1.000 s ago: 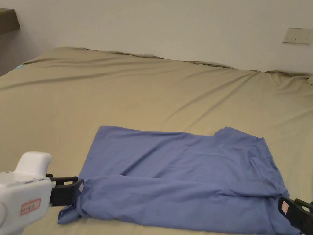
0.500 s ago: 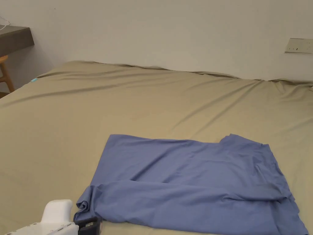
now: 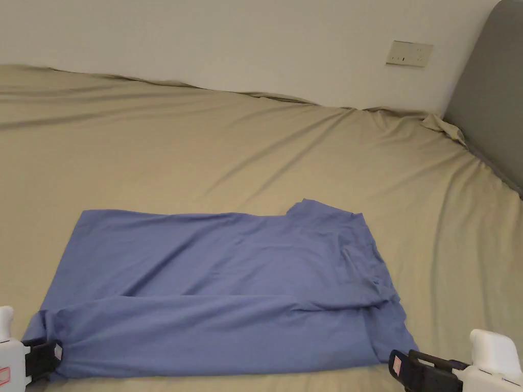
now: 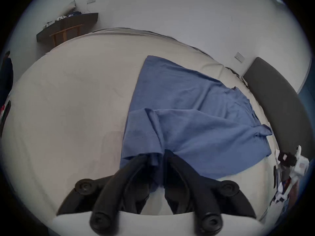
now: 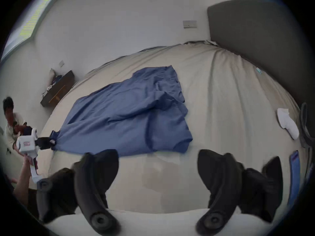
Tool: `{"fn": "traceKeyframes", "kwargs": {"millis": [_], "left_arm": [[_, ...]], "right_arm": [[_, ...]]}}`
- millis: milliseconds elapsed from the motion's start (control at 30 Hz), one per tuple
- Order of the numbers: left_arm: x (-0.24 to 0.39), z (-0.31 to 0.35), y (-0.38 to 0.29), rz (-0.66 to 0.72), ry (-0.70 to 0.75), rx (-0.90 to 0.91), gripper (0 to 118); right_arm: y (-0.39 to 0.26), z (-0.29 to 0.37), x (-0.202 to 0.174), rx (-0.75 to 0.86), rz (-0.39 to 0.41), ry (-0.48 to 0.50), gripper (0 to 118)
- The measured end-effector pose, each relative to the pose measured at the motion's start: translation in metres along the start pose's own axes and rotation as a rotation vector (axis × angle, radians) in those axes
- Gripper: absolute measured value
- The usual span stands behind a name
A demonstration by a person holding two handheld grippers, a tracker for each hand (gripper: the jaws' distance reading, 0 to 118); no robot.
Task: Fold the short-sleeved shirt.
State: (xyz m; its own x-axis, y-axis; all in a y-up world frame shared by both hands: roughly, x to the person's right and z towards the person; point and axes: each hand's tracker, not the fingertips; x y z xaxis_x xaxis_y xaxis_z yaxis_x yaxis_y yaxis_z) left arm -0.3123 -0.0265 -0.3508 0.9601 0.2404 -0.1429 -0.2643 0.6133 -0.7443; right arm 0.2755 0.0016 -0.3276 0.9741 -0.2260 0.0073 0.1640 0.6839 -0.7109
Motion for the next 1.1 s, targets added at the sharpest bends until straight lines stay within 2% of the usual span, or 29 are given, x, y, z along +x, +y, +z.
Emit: {"fn": "traceKeyframes", "kwargs": {"millis": [100,200,233,267,300,333,367,400,467,500,567,667,800,900,1100], "left_arm": [[-0.002,0.001,0.002,-0.025,-0.007,-0.001,12],[-0.005,0.000,0.006,0.002,-0.037,-0.015,12],[-0.006,0.000,0.006,-0.002,-0.041,-0.012,12],[-0.006,-0.001,0.008,-0.008,-0.047,-0.012,12],[-0.006,-0.001,0.009,-0.016,-0.052,-0.019,12],[-0.005,-0.002,0.009,-0.024,-0.053,-0.023,12],[-0.005,-0.002,0.010,-0.031,-0.050,-0.030,12],[-0.003,-0.003,0.012,-0.041,-0.052,-0.036,12],[0.001,-0.001,0.013,-0.068,-0.040,-0.039,12],[0.002,0.001,0.015,-0.078,-0.044,-0.037,12],[0.001,0.004,0.018,-0.080,-0.056,-0.035,12],[-0.002,0.023,0.021,-0.086,-0.091,-0.012,12],[-0.005,0.049,0.024,-0.108,-0.124,0.009,12],[-0.004,0.067,0.024,-0.116,-0.123,0.029,12],[-0.010,0.101,0.001,-0.137,-0.155,-0.008,12]], "right_arm": [[0.012,-0.033,0.011,-0.029,-0.040,0.013,103],[0.019,-0.064,0.018,-0.045,-0.109,-0.024,103],[0.020,-0.071,0.019,-0.050,-0.114,-0.031,101],[0.022,-0.078,0.019,-0.084,-0.110,-0.055,95],[0.023,-0.082,0.018,-0.126,-0.100,-0.048,64],[0.024,-0.081,0.014,-0.135,-0.072,-0.076,28],[0.023,-0.078,0.007,-0.087,-0.016,-0.150,9],[0.020,-0.071,0.000,-0.021,0.062,-0.121,8],[0.021,-0.069,-0.011,-0.047,0.101,-0.124,7],[0.022,-0.067,-0.016,-0.106,0.085,-0.081,7],[0.022,-0.059,-0.015,-0.097,0.046,-0.028,7],[0.028,-0.034,-0.011,-0.064,0.059,-0.036,7],[0.034,0.010,-0.002,-0.038,0.045,0.033,7],[0.031,0.038,-0.005,-0.030,0.101,0.015,7],[0.005,0.095,-0.002,-0.080,0.078,0.029,7]]}}
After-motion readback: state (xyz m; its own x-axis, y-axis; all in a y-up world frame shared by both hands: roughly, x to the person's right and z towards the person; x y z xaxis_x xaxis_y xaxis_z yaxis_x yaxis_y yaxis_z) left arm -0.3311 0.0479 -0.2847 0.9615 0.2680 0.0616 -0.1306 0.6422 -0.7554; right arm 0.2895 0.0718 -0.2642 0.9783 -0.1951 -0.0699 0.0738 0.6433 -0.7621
